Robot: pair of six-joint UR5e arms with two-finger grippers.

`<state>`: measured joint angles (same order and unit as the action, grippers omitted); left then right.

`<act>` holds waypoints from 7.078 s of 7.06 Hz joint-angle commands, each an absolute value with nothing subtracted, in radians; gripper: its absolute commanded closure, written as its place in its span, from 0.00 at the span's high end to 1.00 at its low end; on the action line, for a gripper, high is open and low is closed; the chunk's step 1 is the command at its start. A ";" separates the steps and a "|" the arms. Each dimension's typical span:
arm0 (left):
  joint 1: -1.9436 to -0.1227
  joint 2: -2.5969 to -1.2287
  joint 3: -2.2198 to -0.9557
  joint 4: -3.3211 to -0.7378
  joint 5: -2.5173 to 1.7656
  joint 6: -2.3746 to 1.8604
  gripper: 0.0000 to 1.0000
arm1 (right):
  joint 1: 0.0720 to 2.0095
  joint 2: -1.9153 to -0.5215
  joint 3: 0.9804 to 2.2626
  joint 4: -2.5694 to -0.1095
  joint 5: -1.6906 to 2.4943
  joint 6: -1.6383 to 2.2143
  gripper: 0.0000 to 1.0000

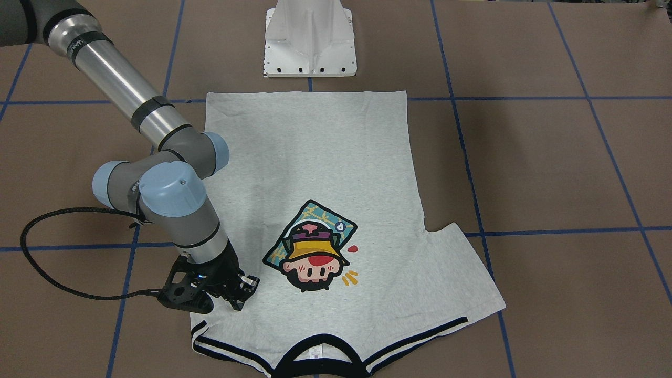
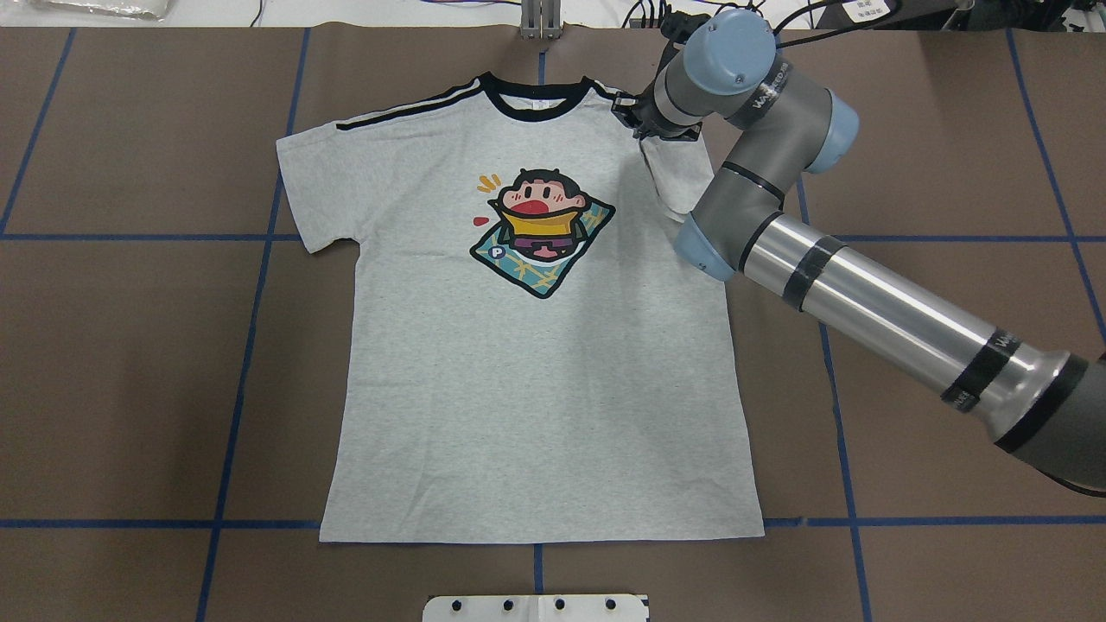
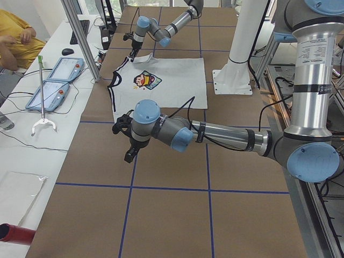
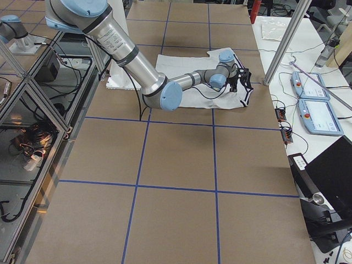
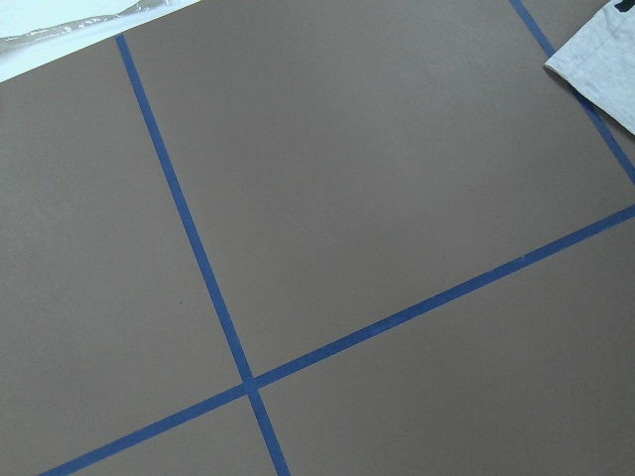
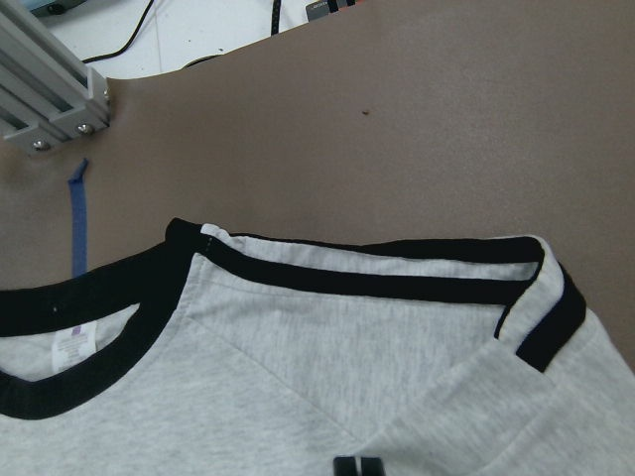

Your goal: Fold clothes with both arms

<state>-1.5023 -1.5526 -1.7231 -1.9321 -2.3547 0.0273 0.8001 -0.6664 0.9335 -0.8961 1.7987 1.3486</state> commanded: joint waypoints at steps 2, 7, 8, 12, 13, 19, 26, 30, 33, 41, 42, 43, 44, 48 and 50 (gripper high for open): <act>-1.500 -1.552 -1.726 -1.930 -2.356 0.025 1.00 | 0.776 -0.592 0.811 -0.900 1.712 1.358 0.00; -1.502 -1.552 -1.724 -1.931 -2.358 0.025 1.00 | 0.778 -0.592 0.796 -0.900 1.677 1.364 0.65; -1.499 -1.557 -1.721 -1.931 -2.356 0.023 1.00 | 0.778 -0.591 0.802 -0.902 1.677 1.373 1.00; -1.333 -1.760 -1.584 -1.968 -2.352 -0.214 0.99 | 0.811 -0.693 1.144 -1.103 1.776 1.364 1.00; -1.274 -1.778 -1.560 -1.971 -2.346 -0.285 0.99 | 0.827 -0.759 1.252 -1.129 1.828 1.362 1.00; -1.092 -2.084 -1.169 -2.193 -2.299 -0.735 0.99 | 0.881 -1.161 1.698 -1.118 1.945 1.356 1.00; -0.890 -2.066 -1.285 -2.256 -2.266 -1.454 0.85 | 0.882 -1.169 1.690 -1.121 1.945 1.302 1.00; -0.874 -2.062 -1.273 -2.256 -2.220 -1.460 0.75 | 0.884 -1.173 1.697 -1.123 1.945 1.302 1.00; -0.864 -2.059 -1.269 -2.256 -2.207 -1.462 0.59 | 0.882 -1.172 1.697 -1.123 1.942 1.302 1.00; -0.882 -2.060 -1.383 -2.229 -2.217 -1.462 0.00 | 0.885 -1.167 1.698 -1.123 1.944 1.302 1.00; -0.881 -2.107 -1.384 -2.224 -2.209 -1.462 0.00 | 0.893 -1.169 1.698 -1.123 1.950 1.302 1.00; -0.879 -2.147 -1.390 -2.224 -2.200 -1.463 0.00 | 0.897 -1.172 1.698 -1.123 1.953 1.302 1.00; -0.873 -2.193 -1.387 -2.226 -2.121 -1.463 0.00 | 0.899 -1.175 1.698 -1.123 1.956 1.302 1.00; -0.740 -2.217 -1.379 -2.235 -1.898 -1.460 0.00 | 0.897 -1.200 1.694 -1.115 1.942 1.302 1.00; -0.709 -2.215 -1.368 -2.237 -1.824 -1.456 0.00 | 0.897 -1.197 1.694 -1.115 1.939 1.302 1.00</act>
<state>-0.7281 -2.2150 -1.3743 -2.2350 -1.8724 -1.4581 0.8975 -1.1979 1.6938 -1.1153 1.9406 1.3023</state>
